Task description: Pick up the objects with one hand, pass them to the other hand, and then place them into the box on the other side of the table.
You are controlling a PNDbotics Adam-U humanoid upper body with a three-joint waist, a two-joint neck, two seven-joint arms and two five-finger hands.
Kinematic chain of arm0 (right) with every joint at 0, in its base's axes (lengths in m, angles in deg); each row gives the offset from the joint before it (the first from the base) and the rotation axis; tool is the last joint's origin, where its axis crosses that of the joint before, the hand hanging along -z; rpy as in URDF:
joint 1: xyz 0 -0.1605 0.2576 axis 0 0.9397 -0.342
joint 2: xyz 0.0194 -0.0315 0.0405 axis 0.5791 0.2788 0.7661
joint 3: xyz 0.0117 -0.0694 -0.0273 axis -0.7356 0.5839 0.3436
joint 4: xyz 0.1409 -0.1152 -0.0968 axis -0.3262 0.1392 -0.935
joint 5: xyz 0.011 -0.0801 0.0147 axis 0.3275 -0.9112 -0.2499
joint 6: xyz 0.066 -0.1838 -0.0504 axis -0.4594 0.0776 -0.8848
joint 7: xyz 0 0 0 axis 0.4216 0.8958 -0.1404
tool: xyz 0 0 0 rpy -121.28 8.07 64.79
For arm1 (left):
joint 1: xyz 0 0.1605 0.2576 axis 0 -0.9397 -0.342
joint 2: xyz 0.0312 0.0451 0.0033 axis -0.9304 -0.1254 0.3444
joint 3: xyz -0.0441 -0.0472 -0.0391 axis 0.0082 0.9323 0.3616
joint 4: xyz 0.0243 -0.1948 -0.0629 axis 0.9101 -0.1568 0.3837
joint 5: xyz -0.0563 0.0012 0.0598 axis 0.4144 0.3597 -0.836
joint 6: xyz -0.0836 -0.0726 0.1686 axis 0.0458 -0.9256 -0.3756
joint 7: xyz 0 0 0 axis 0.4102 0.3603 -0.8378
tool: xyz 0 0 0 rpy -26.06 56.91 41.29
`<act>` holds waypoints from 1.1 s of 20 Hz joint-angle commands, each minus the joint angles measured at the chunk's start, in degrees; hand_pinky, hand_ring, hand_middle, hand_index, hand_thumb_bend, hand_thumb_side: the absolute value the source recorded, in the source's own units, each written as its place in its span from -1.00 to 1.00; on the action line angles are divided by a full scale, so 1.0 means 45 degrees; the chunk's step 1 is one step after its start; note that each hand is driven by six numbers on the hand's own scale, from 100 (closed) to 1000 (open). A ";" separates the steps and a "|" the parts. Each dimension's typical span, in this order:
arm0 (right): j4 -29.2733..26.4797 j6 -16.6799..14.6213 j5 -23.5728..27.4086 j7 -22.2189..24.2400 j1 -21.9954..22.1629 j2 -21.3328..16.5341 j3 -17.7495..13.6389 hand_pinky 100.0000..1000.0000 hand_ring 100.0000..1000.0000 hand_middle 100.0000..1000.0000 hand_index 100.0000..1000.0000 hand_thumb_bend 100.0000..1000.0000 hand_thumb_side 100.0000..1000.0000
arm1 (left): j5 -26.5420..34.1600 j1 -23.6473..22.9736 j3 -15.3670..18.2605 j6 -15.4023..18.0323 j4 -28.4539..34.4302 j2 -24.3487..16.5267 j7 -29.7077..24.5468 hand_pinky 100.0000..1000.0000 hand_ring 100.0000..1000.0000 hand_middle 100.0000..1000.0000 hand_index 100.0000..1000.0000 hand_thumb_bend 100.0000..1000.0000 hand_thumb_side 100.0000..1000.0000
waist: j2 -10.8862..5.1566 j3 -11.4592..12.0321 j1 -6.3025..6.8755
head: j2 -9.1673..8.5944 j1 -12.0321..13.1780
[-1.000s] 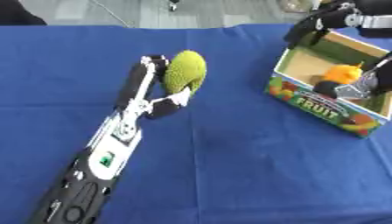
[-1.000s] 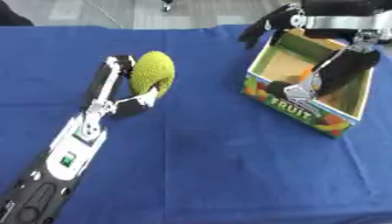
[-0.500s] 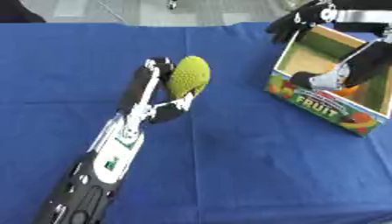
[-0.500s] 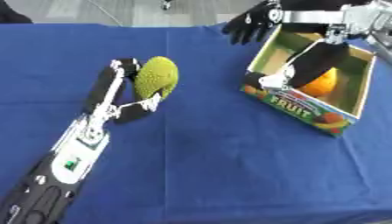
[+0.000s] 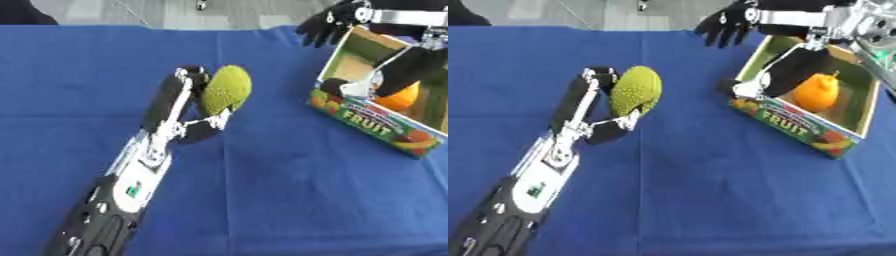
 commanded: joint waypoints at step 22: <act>-0.0114 0.0350 -0.1764 -0.0528 0.0033 0.0697 0.0560 0.55 0.68 0.62 0.90 -0.40 -0.44 | 0.1164 0.0451 -0.0730 -0.0189 0.1277 0.0437 -0.0525 -0.16 -0.19 -0.30 -0.24 -1.00 -1.00 | 0.0149 0.0477 -0.0117 | -0.0322 -0.0338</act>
